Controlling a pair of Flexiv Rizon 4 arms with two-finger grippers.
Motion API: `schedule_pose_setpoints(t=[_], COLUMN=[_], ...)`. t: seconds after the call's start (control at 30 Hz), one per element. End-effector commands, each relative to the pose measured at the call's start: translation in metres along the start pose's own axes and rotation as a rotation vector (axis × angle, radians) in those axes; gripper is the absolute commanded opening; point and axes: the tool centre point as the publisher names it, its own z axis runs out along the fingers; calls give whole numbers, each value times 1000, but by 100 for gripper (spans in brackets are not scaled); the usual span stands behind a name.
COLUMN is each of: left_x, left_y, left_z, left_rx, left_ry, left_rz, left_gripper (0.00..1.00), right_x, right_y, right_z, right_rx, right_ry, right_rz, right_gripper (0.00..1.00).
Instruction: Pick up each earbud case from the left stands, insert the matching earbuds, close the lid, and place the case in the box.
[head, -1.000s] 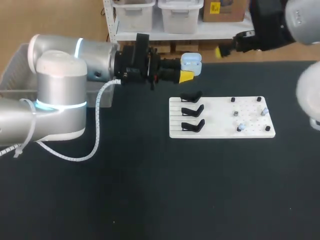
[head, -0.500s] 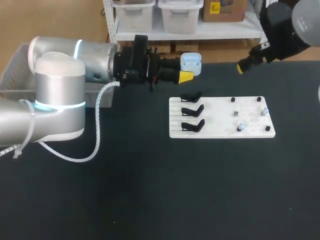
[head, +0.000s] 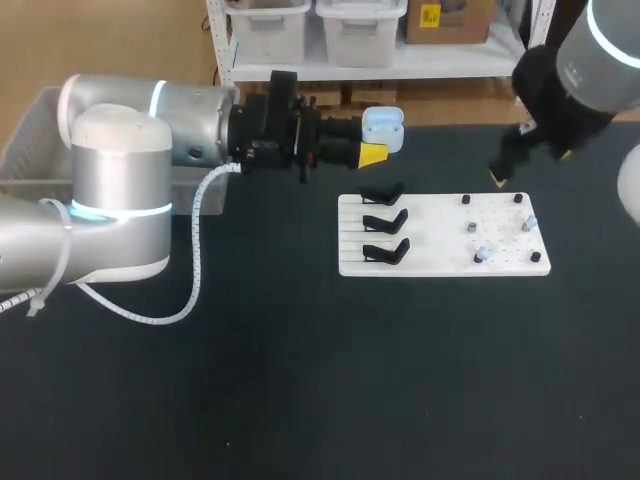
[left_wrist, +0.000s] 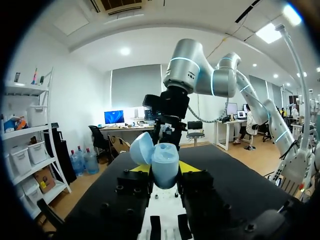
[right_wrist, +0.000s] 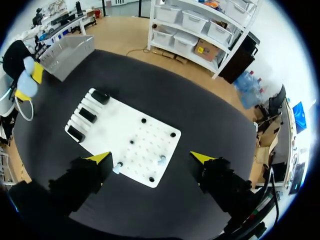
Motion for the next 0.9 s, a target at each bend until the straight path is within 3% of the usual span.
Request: schedule_pose_setpoints(t=[0.03, 0.37, 0.9], left_x=[1, 1, 1], left_y=[1, 1, 1], left_z=[0, 0, 0], left_rx=[0, 0, 0], left_ry=[-2, -2, -2], left_rz=[1, 1, 1], left_gripper=[0, 0, 0], right_x=[4, 30, 31], right_y=[-2, -11, -11], right_z=[14, 35, 37], right_rx=[-12, -23, -23], right_ry=[36, 111, 111], right_rz=[14, 41, 45], right_gripper=[100, 100, 100])
